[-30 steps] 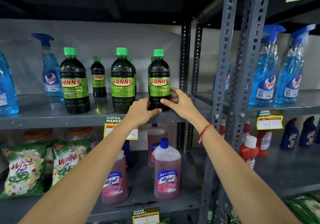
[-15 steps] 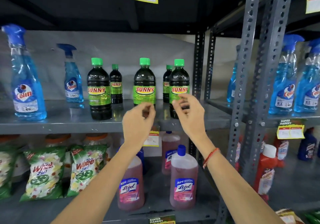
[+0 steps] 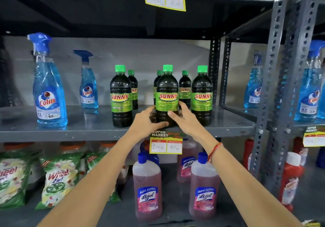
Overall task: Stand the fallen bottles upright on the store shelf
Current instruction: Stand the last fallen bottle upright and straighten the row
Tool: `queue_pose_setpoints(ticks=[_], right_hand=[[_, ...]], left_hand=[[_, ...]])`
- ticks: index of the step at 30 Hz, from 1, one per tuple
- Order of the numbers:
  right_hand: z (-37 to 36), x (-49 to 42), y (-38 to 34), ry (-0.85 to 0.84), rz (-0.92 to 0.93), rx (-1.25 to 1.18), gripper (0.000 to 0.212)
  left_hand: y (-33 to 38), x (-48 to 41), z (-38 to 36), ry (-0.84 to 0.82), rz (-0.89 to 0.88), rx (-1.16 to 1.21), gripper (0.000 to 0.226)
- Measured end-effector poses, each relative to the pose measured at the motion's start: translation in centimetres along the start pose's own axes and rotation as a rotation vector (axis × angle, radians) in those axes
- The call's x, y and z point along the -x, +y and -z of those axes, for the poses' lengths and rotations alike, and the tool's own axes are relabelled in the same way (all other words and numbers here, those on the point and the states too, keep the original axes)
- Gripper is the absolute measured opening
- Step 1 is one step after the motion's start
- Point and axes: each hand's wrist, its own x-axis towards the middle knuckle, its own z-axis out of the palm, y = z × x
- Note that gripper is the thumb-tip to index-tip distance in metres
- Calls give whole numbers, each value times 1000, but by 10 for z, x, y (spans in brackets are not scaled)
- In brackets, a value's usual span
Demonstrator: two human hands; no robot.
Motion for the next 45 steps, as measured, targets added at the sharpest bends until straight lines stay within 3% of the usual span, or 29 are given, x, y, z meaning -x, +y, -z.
queue_pose_setpoints(ticks=[5, 19, 22, 26, 28, 31, 33, 37, 39, 45], right_hand=[[-2, -4, 1, -20, 7, 41, 64], [-2, -7, 5, -124, 13, 114, 77], [-8, -1, 7, 80, 55, 45, 71], [-29, 12, 1, 461, 268, -36, 39], [-44, 16, -10, 477, 362, -38, 30], [-69, 14, -32, 375, 391, -34, 33], [-84, 7, -46, 265, 325, -50, 44], [-102, -13, -61, -91, 74, -29, 83], [-108, -21, -62, -158, 15, -54, 88], [-116, -32, -57, -119, 16, -24, 73]], left_hand=[[-6, -2, 6, -44, 0, 85, 64], [-10, 0, 9, 24, -23, 42, 68], [-8, 11, 11, 46, -36, 28, 65], [-18, 37, 26, 234, -103, 3, 47], [-32, 46, 41, 387, -170, -82, 41], [-48, 50, 63, 530, -147, -186, 53], [-57, 47, 73, 479, -37, -211, 73], [-73, 35, 85, 199, 172, -198, 106], [-78, 29, 88, 93, 192, -179, 99], [-87, 21, 95, -22, 150, -208, 64]])
